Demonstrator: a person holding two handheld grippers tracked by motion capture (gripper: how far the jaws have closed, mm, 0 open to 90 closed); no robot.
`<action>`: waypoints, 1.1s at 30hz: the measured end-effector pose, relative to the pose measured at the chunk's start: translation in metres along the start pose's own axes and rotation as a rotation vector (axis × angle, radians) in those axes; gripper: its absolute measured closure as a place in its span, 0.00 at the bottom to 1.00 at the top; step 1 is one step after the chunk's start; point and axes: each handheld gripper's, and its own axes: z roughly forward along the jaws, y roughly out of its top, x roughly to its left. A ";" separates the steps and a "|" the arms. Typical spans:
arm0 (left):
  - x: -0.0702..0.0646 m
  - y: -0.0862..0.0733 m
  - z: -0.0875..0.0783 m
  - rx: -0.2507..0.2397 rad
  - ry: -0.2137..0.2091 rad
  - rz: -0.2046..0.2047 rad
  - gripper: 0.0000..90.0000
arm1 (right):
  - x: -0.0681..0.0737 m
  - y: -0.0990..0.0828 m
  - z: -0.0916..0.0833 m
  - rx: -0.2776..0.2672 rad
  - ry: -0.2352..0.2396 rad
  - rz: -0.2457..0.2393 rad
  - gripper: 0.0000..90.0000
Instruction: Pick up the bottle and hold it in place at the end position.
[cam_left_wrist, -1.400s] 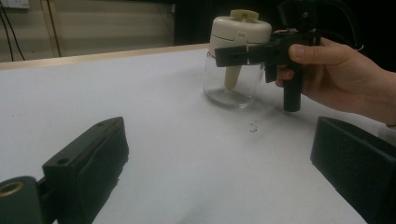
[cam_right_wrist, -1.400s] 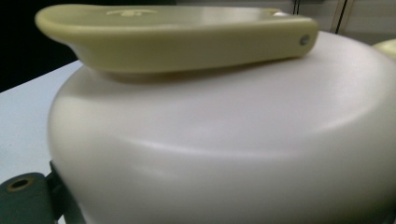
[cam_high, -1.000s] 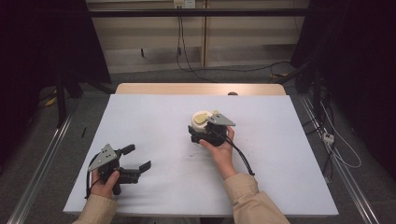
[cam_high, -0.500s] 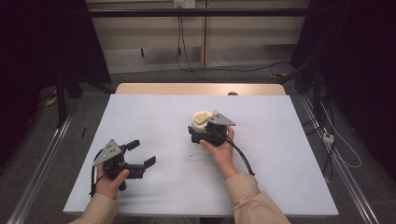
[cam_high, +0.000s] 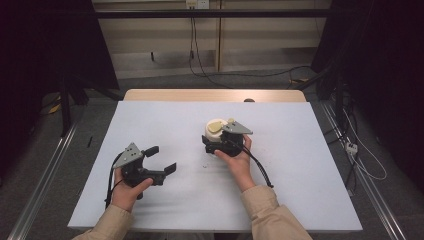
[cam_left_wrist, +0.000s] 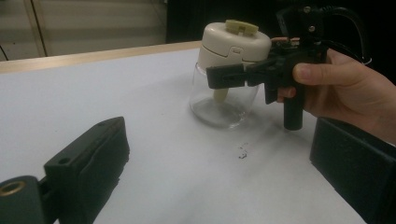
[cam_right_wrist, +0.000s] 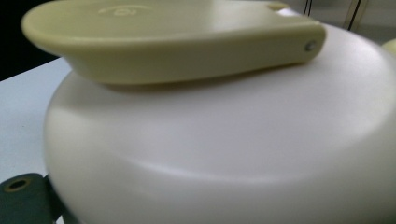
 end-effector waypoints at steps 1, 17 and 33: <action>0.000 0.000 0.000 0.000 0.000 0.000 0.05 | 0.000 0.000 0.000 0.001 0.000 0.001 0.07; -0.002 0.019 0.032 0.026 -0.012 -0.063 0.11 | -0.001 0.001 -0.003 0.018 0.009 -0.011 0.06; -0.009 0.041 0.054 0.038 -0.034 -0.051 0.28 | -0.001 0.001 -0.005 0.022 0.008 -0.017 0.06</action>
